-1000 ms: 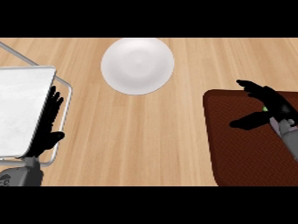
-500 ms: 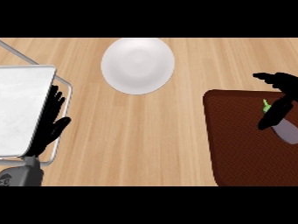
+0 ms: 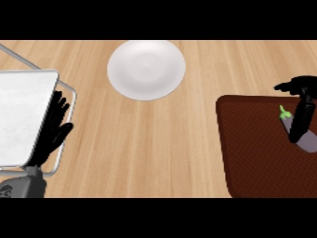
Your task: Pick the eggplant from the tray and place it in the plate
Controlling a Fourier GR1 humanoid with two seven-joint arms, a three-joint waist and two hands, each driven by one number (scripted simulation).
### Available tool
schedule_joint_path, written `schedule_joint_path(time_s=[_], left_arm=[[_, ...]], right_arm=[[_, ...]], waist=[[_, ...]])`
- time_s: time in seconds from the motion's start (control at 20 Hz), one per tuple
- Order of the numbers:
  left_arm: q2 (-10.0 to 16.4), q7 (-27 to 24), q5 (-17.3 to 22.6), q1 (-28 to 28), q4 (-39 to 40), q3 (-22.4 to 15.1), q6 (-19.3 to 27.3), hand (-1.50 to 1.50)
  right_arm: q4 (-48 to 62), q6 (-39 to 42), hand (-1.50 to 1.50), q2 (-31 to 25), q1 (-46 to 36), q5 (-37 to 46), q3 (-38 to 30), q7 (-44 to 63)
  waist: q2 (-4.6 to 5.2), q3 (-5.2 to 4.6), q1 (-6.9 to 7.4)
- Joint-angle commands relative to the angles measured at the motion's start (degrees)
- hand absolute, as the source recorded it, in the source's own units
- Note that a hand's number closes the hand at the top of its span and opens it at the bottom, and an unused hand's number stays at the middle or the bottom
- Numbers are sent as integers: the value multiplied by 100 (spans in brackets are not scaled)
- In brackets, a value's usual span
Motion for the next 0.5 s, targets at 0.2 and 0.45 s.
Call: schedule_joint_path(time_s=[0.2, 0.45], left_arm=[[235, -242, -595, 340, 86, -136, -103, 0], [109, -259, -804, 151, 182, -65, 78, 0]], right_arm=[[412, 623, -150, 123, -254, 341, 156, 296], [774, 865, -150, 317, -215, 535, 317, 296]], waist=[[-7, 77, -12], [-2, 77, -32]])
